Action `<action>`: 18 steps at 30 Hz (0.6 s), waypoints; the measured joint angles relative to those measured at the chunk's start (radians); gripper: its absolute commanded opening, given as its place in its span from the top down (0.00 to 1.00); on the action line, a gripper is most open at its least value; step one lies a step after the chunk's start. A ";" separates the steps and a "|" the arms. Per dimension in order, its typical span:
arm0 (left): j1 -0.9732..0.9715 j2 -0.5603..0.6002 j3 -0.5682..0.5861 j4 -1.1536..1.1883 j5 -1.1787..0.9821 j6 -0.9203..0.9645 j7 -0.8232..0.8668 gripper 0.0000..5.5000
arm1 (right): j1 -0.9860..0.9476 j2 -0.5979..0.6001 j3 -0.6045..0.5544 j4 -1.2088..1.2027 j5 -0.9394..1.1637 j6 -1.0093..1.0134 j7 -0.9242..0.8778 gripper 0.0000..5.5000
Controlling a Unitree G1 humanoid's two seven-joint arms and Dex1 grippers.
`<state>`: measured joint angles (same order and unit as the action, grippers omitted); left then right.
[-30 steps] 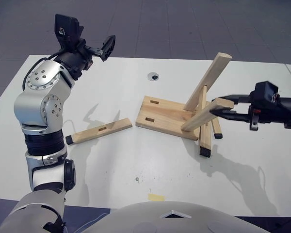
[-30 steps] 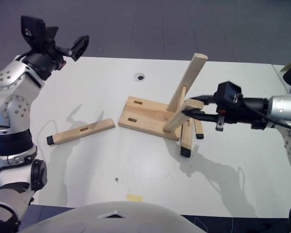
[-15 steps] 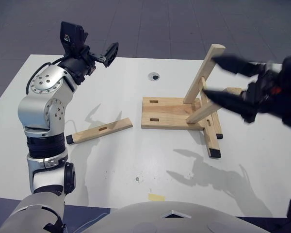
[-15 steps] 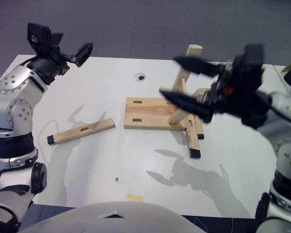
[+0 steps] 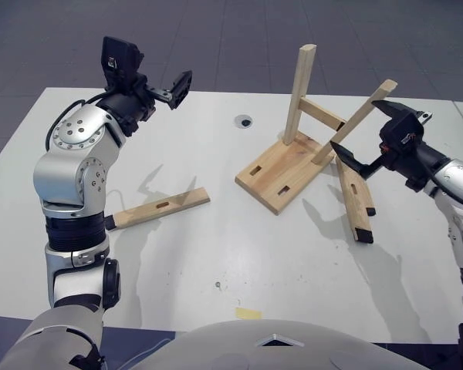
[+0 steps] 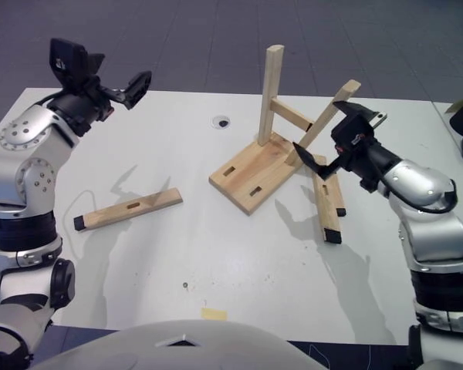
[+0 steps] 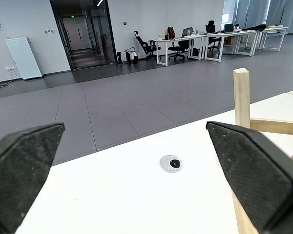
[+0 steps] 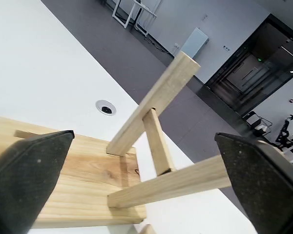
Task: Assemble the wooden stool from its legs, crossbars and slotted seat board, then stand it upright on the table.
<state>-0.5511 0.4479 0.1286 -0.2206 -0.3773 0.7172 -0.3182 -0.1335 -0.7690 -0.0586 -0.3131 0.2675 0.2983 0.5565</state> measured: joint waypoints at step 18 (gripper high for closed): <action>0.016 -0.021 -0.042 0.005 0.039 -0.023 -0.014 0.02 | -0.257 0.463 0.268 0.547 -0.223 0.061 -0.249 0.02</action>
<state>-0.5346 0.4270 0.0868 -0.2155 -0.3386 0.6942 -0.3320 -0.3901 -0.3063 0.2097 0.2336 0.0449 0.3592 0.3076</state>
